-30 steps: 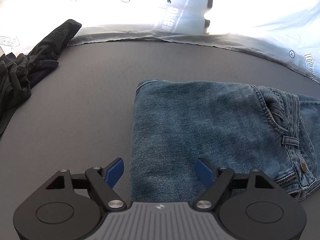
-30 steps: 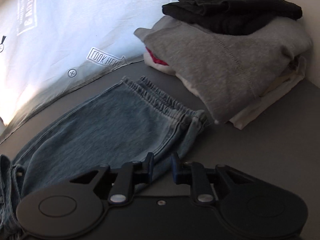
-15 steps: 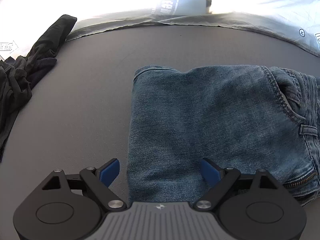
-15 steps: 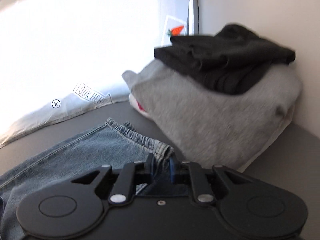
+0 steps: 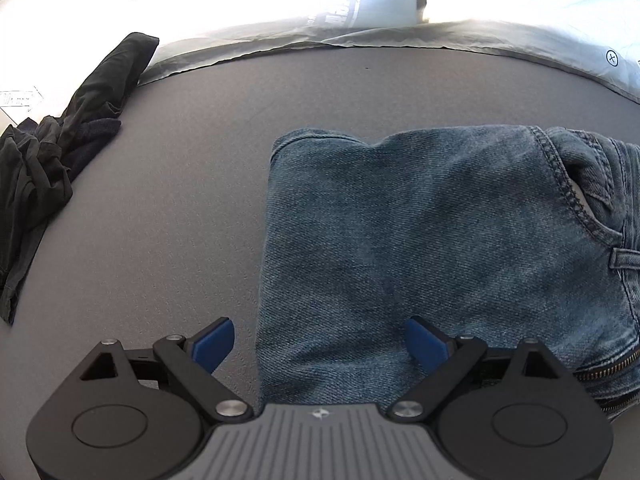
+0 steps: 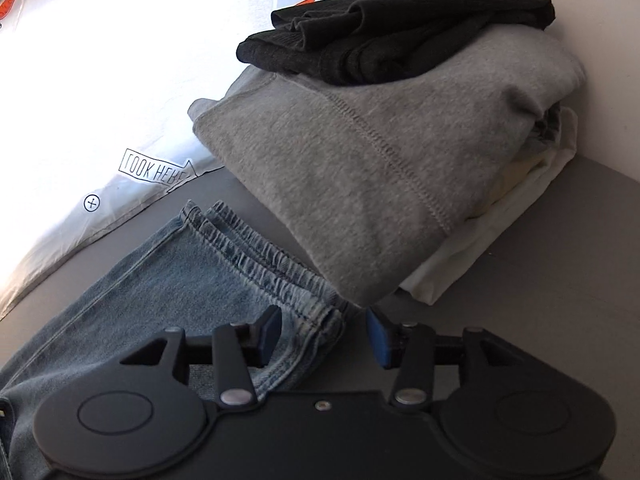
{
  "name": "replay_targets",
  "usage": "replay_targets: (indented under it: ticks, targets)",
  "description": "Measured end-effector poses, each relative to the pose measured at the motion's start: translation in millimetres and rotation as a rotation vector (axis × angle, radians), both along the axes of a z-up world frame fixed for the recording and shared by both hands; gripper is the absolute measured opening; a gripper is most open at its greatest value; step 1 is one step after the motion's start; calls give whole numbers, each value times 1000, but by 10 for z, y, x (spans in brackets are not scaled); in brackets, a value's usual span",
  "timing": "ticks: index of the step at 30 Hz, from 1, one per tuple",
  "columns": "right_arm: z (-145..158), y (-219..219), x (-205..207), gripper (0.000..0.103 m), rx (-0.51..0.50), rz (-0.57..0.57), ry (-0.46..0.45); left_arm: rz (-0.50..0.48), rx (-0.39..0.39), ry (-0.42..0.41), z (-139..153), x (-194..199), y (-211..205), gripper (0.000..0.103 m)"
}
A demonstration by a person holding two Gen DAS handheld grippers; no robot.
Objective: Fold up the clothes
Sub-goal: 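Lift the hems with the right tool and fold them over the waistband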
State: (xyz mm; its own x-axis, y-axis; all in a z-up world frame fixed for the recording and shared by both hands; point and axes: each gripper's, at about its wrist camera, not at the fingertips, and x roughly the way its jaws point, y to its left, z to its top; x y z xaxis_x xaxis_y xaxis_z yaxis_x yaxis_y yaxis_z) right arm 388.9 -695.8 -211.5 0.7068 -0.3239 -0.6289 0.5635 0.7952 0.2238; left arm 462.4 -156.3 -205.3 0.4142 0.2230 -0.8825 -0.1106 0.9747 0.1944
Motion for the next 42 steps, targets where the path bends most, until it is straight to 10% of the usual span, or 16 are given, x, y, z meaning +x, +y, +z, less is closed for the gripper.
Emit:
replay_targets:
  ticks: [4, 7, 19, 42]
  targets:
    - [-50, -66, 30, 64, 74, -4, -59, 11, -7, 0, -5, -6, 21, 94]
    - [-65, -143, 17, 23, 162, -45, -91, 23, -9, 1, -13, -5, 31, 97]
    - [-718, -12, -487, 19, 1282, -299, -745, 64, -90, 0, -18, -23, 158, 99]
    - [42, 2119, 33, 20, 1574, 229, -549, 49, -243, -47, 59, -434, 475, 99]
